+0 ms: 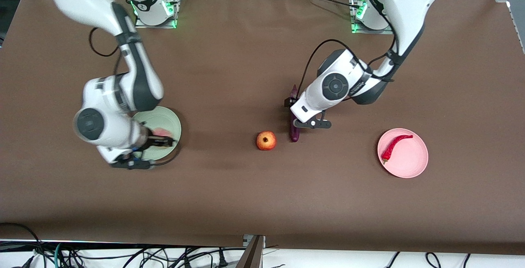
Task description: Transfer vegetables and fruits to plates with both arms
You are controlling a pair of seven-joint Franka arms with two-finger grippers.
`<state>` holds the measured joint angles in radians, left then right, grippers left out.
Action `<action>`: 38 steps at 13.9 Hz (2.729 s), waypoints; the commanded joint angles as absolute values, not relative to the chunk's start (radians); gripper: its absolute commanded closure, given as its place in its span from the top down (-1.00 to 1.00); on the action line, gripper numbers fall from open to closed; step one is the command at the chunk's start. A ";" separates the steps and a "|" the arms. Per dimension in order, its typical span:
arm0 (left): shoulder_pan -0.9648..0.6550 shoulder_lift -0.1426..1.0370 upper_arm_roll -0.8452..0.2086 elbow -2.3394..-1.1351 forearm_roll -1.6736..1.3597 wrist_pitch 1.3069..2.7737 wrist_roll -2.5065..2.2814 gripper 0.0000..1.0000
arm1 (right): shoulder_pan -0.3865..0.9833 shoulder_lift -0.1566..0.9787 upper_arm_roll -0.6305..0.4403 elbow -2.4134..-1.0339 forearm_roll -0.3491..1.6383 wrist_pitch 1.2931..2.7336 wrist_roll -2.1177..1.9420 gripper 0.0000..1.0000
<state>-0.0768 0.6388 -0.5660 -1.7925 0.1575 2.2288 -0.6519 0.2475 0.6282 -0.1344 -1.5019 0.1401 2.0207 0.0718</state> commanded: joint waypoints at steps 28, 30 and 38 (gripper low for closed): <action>0.198 0.670 -0.405 -1.588 0.713 1.801 -0.054 -0.42 | 0.787 0.977 -0.115 -1.180 0.117 2.417 1.150 0.99; 0.199 0.672 -0.399 -1.586 0.709 1.801 -0.051 1.00 | 0.793 0.991 -0.115 -1.180 0.117 2.447 1.155 0.99; 0.225 0.658 -0.408 -1.525 0.646 1.792 -0.020 1.00 | 0.789 0.996 -0.117 -1.180 0.115 2.479 1.137 -0.65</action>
